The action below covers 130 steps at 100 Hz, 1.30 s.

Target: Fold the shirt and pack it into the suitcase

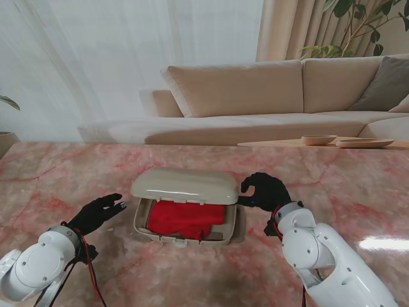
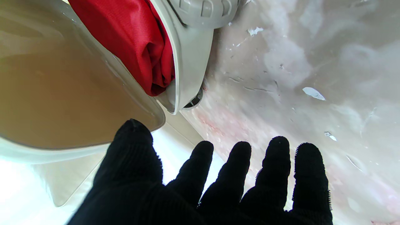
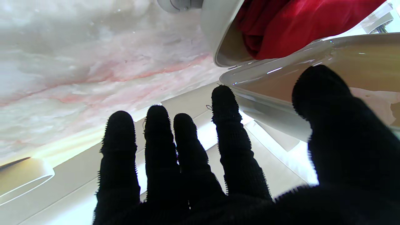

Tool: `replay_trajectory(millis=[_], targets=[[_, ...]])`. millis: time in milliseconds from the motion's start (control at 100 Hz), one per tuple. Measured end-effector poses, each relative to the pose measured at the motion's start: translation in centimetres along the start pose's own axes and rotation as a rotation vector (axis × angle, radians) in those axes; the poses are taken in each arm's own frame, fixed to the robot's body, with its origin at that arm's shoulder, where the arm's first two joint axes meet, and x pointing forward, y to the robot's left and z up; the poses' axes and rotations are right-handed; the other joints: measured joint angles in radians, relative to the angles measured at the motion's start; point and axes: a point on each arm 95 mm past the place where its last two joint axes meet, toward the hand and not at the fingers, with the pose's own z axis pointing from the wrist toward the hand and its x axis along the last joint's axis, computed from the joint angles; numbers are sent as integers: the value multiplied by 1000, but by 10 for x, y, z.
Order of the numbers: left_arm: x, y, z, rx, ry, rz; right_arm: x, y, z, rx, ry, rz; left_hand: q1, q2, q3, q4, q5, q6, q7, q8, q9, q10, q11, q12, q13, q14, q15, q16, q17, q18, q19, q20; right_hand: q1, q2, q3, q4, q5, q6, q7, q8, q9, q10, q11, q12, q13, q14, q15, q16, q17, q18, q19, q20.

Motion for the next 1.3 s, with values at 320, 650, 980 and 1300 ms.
replay_trajectory(millis=[320, 650, 980, 1300], targets=[[-2, -1, -1, 4, -4, 1, -3, -10, -8, 28, -24, 11, 0, 0, 0, 0, 11, 0, 1, 0, 0, 0, 0, 0, 0, 0, 0, 0, 0, 0, 0, 0, 0, 7, -2, 0, -1, 0, 0, 10, 0, 0, 0, 0, 0, 0, -6, 0, 0, 0, 0, 0], [-3, -1, -1, 2, -7, -1, -7, -24, -17, 51, -55, 37, 0, 0, 0, 0, 11, 0, 1, 0, 0, 0, 0, 0, 0, 0, 0, 0, 0, 1, 0, 0, 1, 11, -6, 0, -1, 0, 0, 10, 0, 0, -1, 0, 0, 0, -7, 0, 0, 0, 0, 0], [-4, -1, 0, -1, -9, -2, -8, -30, -23, 76, -71, 44, 0, 0, 0, 0, 12, 0, 1, 0, 0, 0, 0, 0, 0, 0, 0, 0, 0, 1, 0, 0, 2, 13, -6, 0, -2, 0, 0, 10, 0, 0, -1, 0, 0, 0, -9, 0, 0, 0, 0, 0], [-4, 0, 0, -3, -10, -2, -10, -30, -30, 77, -81, 34, 0, 0, 0, 0, 12, 0, 1, 0, 0, 0, 0, 0, 0, 0, 0, 0, 0, 1, 0, 0, 2, 35, -18, 7, -3, 0, 0, 11, 0, 0, -1, 0, 0, 0, -9, 0, 0, 0, 0, 0]])
